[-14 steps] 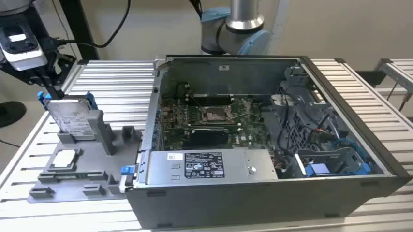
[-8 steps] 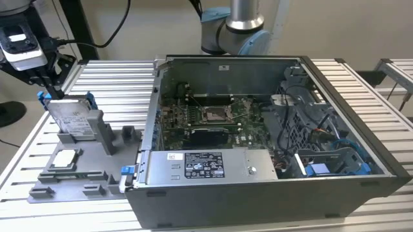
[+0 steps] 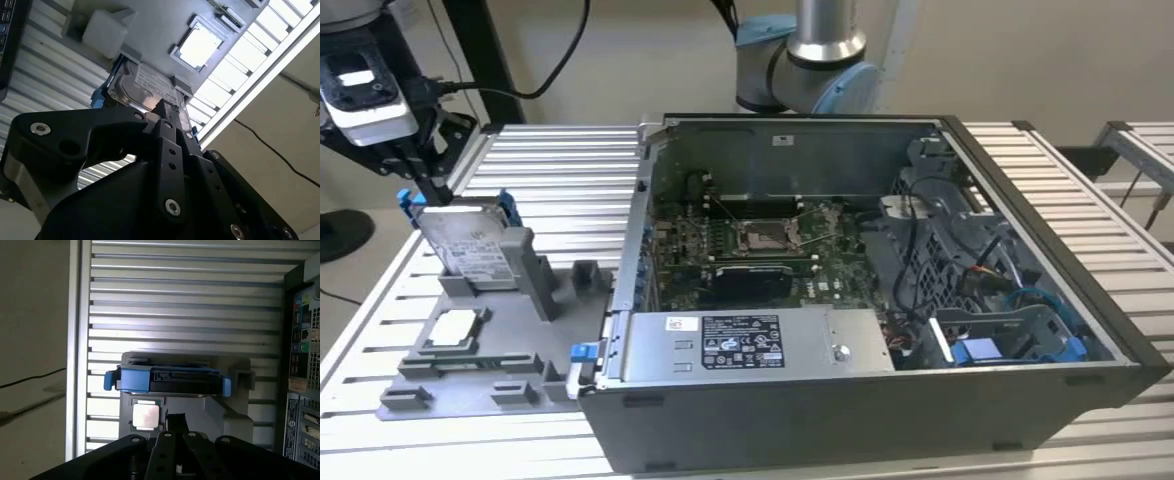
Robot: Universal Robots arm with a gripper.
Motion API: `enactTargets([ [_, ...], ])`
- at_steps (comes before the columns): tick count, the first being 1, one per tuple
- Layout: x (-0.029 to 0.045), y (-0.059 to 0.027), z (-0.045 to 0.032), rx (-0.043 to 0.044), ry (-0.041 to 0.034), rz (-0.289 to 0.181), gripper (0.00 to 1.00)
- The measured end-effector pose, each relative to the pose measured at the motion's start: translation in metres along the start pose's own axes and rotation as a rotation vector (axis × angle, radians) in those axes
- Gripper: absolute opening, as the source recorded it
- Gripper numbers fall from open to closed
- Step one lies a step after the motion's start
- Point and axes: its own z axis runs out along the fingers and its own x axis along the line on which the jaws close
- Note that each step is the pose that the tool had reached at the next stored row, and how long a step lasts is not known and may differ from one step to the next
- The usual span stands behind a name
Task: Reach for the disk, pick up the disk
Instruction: 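Reach for the disk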
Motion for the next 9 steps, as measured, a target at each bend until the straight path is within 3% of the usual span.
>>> enactTargets([
  [3, -0.0001, 0.0059, 0.0002, 0.0000, 0.0001, 0.000, 0.00],
  [9, 0.0027, 0.0290, 0.0024, -0.0001, 0.0000, 0.000, 0.00],
])
